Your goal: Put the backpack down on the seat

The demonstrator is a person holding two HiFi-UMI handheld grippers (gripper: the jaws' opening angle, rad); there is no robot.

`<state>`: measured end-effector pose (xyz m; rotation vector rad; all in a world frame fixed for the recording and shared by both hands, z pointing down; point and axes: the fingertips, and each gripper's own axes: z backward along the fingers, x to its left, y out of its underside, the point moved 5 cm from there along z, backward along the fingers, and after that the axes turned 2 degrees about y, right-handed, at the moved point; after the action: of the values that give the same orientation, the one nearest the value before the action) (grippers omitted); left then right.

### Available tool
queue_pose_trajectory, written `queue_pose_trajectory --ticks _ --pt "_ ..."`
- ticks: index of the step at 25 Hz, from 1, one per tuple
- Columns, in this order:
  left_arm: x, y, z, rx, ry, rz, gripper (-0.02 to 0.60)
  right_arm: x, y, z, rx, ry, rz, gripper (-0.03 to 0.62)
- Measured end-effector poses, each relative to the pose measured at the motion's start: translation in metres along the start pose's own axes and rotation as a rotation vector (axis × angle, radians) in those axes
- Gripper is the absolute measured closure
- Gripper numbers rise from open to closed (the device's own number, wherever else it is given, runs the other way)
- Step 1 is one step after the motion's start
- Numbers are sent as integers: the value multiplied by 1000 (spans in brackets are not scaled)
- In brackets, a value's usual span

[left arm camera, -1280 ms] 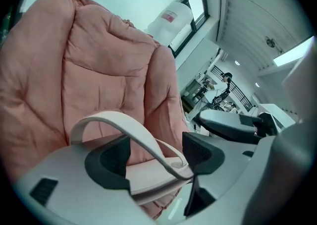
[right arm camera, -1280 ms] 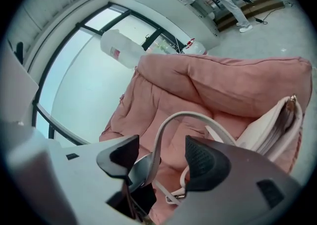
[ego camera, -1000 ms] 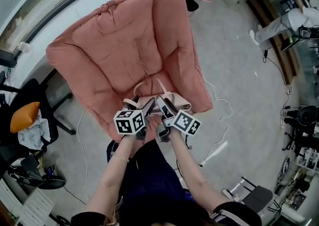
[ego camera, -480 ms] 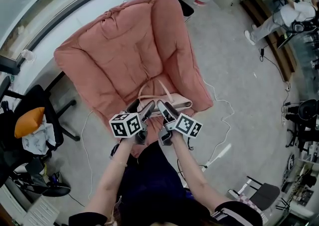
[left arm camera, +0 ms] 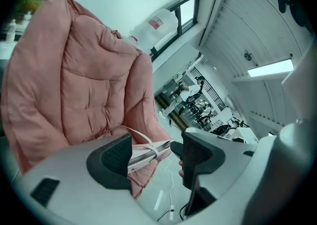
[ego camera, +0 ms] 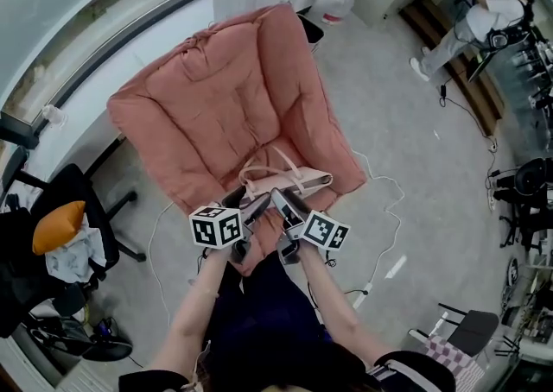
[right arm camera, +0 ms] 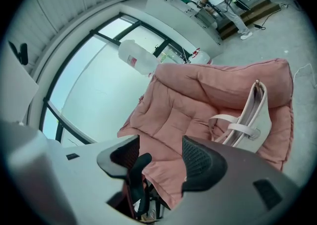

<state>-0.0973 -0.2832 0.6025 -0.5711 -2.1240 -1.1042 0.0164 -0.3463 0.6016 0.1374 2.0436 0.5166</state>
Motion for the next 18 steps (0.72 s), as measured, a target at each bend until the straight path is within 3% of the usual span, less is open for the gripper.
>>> queue_pose_trajectory --ticks 7,15,18 --pt "-32 -10 44 -20 62 -198 252 41 15 29 -73 -62 75 315" --pt "-66 -26 86 -96 162 -308 256 97 23 65 -219 -196 178 320" --pt "-82 -32 102 -146 223 -333 264 118 26 81 -275 -218 199 371"
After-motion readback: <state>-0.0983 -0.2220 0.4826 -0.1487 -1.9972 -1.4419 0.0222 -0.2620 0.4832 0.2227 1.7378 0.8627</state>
